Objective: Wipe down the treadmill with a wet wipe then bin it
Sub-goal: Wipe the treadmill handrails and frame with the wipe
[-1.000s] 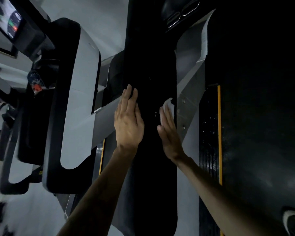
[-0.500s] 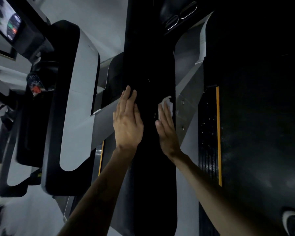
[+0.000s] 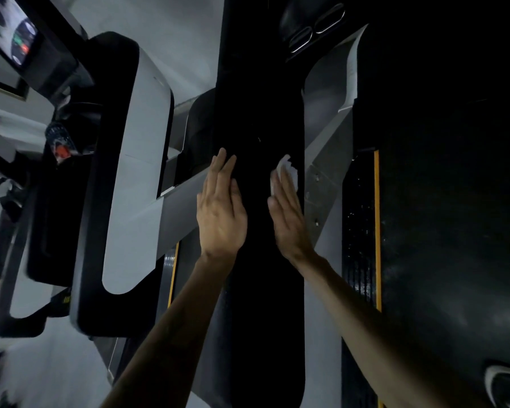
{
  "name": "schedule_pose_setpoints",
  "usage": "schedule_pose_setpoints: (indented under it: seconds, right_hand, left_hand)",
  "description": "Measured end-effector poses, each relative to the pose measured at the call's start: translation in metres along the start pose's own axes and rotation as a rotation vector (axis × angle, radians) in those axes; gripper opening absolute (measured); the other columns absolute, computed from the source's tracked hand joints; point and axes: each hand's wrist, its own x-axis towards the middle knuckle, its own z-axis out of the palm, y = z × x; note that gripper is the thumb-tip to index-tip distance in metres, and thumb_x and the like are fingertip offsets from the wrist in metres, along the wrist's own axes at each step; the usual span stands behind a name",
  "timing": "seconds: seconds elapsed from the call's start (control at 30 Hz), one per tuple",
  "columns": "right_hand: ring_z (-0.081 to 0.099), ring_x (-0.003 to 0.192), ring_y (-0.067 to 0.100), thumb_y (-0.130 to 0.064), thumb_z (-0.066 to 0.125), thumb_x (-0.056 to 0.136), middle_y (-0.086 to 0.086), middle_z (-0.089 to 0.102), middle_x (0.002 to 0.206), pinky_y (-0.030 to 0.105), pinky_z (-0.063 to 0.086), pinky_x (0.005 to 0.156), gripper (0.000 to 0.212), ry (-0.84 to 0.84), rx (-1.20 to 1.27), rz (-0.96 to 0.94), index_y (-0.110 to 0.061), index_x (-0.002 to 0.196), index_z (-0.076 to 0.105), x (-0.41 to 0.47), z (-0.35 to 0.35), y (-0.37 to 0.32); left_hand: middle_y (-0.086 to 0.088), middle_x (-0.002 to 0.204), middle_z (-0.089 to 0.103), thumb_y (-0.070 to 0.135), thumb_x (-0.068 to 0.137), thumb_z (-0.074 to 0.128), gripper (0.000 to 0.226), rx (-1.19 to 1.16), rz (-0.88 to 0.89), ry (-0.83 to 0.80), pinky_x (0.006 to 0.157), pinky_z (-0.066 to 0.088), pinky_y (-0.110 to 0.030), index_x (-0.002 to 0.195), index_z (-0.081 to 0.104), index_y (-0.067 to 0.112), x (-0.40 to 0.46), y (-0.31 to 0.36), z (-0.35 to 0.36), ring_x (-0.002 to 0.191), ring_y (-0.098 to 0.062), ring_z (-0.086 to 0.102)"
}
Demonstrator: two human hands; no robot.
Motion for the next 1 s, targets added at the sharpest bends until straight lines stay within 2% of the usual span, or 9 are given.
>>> schedule_pose_setpoints:
  seconds: [0.07,0.13,0.3,0.37,0.43,0.57,0.73,0.87,1.0]
  right_hand:
    - [-0.001,0.159,0.016,-0.043,0.023,0.11,0.006,0.004,0.172,0.051,0.006,0.129,0.06,0.021,0.008,0.045,-0.013,0.161,0.016,0.027,0.005,-0.012]
    - [-0.005,0.159,0.017,-0.045,0.021,0.107,0.003,0.001,0.172,0.049,0.0,0.129,0.061,-0.012,0.01,0.052,-0.017,0.162,0.014,0.042,0.012,-0.028]
    - [0.005,0.159,0.031,-0.023,0.031,0.109,0.013,0.014,0.17,0.058,0.01,0.127,0.054,-0.067,-0.047,-0.202,-0.003,0.159,0.027,-0.002,0.011,-0.019]
    - [0.005,0.159,0.027,-0.02,0.033,0.109,0.009,0.013,0.171,0.056,0.011,0.127,0.052,-0.074,-0.05,-0.171,-0.008,0.16,0.027,-0.014,0.005,-0.007]
    - [0.003,0.159,0.026,-0.026,0.026,0.111,0.009,0.01,0.172,0.057,0.01,0.127,0.052,-0.054,-0.054,-0.129,-0.009,0.161,0.024,-0.001,0.003,-0.006]
    - [-0.008,0.159,0.019,-0.04,0.016,0.109,0.005,0.0,0.172,0.051,-0.002,0.128,0.06,-0.081,-0.031,-0.032,-0.013,0.162,0.015,0.043,0.011,-0.039]
    - [0.006,0.159,0.03,-0.015,0.033,0.109,0.015,0.012,0.17,0.055,0.006,0.128,0.052,-0.158,-0.035,-0.262,0.001,0.158,0.027,0.001,-0.001,-0.027]
    - [0.004,0.159,0.028,-0.017,0.037,0.108,0.006,0.013,0.171,0.051,0.006,0.129,0.052,-0.152,-0.047,-0.209,-0.006,0.159,0.031,-0.025,-0.004,-0.021]
    - [0.009,0.158,0.035,-0.012,0.034,0.108,0.016,0.017,0.169,0.061,0.011,0.126,0.05,-0.14,-0.122,-0.351,-0.002,0.157,0.032,0.015,-0.001,-0.027]
  left_hand:
    - [-0.003,0.161,0.042,0.017,0.108,0.037,0.043,0.005,0.002,0.002,0.113,0.042,-0.047,0.148,0.051,0.01,0.0,0.0,0.001,0.149,-0.018,0.039]
    - [-0.004,0.161,0.042,0.017,0.107,0.036,0.044,0.006,0.0,-0.003,0.113,0.042,-0.052,0.148,0.052,0.01,0.0,-0.001,0.002,0.149,-0.019,0.038]
    - [-0.003,0.162,0.041,0.02,0.105,0.033,0.047,-0.022,-0.006,-0.006,0.111,0.042,-0.058,0.149,0.051,0.011,0.0,-0.003,0.0,0.15,-0.019,0.037]
    - [-0.003,0.162,0.041,0.019,0.105,0.034,0.048,-0.032,-0.001,-0.007,0.11,0.043,-0.057,0.148,0.051,0.011,0.0,-0.003,0.0,0.15,-0.019,0.038]
    - [-0.003,0.161,0.041,0.019,0.103,0.033,0.049,-0.035,0.0,-0.01,0.11,0.043,-0.058,0.148,0.051,0.01,0.001,-0.002,0.0,0.15,-0.02,0.038]
    - [-0.002,0.162,0.042,0.02,0.104,0.031,0.05,-0.034,-0.017,-0.009,0.111,0.041,-0.061,0.148,0.051,0.011,0.001,-0.001,0.0,0.15,-0.021,0.037]
    - [-0.003,0.162,0.04,0.021,0.104,0.03,0.052,-0.066,-0.021,-0.022,0.113,0.039,-0.06,0.151,0.049,0.01,0.0,-0.003,0.0,0.152,-0.02,0.035]
    - [-0.002,0.163,0.039,0.02,0.105,0.031,0.051,-0.107,-0.024,-0.028,0.114,0.039,-0.06,0.153,0.047,0.012,0.002,-0.005,-0.001,0.152,-0.019,0.034]
    - [-0.002,0.163,0.04,0.016,0.105,0.032,0.049,-0.117,-0.035,-0.02,0.115,0.039,-0.058,0.151,0.048,0.012,0.003,-0.005,0.0,0.152,-0.017,0.035]
